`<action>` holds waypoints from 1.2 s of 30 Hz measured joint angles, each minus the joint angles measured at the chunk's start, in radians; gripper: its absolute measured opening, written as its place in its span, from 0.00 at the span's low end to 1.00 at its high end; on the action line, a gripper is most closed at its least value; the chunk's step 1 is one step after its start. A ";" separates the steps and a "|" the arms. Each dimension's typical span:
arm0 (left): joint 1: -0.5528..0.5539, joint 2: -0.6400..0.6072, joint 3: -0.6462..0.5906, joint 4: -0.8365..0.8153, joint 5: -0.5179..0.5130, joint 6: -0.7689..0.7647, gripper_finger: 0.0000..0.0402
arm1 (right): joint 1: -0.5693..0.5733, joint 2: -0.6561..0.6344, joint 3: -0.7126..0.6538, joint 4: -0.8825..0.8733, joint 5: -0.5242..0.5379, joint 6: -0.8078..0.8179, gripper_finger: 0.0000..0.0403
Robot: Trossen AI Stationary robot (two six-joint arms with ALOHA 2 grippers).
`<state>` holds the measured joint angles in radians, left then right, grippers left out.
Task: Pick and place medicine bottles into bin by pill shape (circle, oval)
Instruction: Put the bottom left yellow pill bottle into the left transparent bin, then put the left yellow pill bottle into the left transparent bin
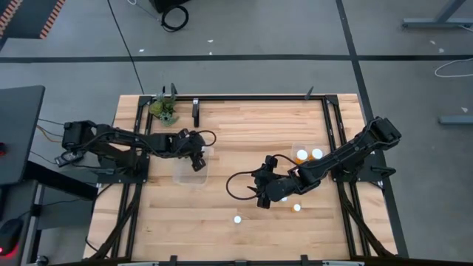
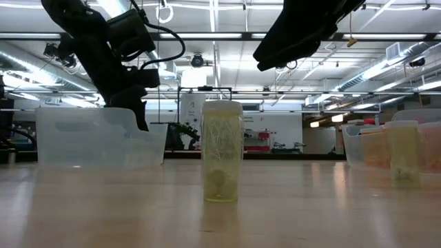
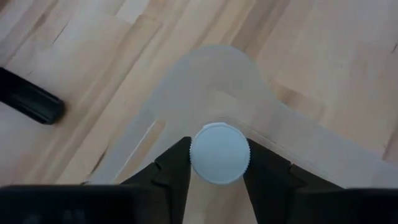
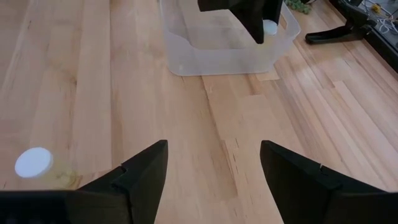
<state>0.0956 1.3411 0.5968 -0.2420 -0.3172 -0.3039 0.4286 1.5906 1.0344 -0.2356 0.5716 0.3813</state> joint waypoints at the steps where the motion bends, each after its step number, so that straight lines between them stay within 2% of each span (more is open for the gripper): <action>1: 0.000 0.000 0.000 0.000 0.000 0.000 0.39 | 0.000 0.000 0.000 0.000 0.000 0.000 0.65; 7: 0.000 0.000 0.000 -0.001 0.000 0.002 0.49 | 0.000 0.000 0.000 0.000 0.000 0.000 0.65; 14: -0.001 -0.022 0.000 -0.035 0.000 0.004 0.56 | 0.000 0.000 0.000 0.003 0.000 0.000 0.65; 25: -0.020 -0.116 0.002 -0.120 -0.018 -0.023 0.58 | 0.000 0.000 0.001 0.018 0.000 -0.011 0.65; 30: -0.072 -0.166 0.012 -0.155 -0.045 -0.053 0.58 | 0.000 0.000 0.001 0.019 0.000 -0.011 0.65; 36: -0.165 -0.163 0.066 -0.145 -0.092 -0.060 0.58 | -0.001 0.000 0.001 0.018 0.000 -0.012 0.65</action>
<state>-0.0691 1.1782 0.6627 -0.3867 -0.4090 -0.3637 0.4278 1.5906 1.0355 -0.2173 0.5716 0.3695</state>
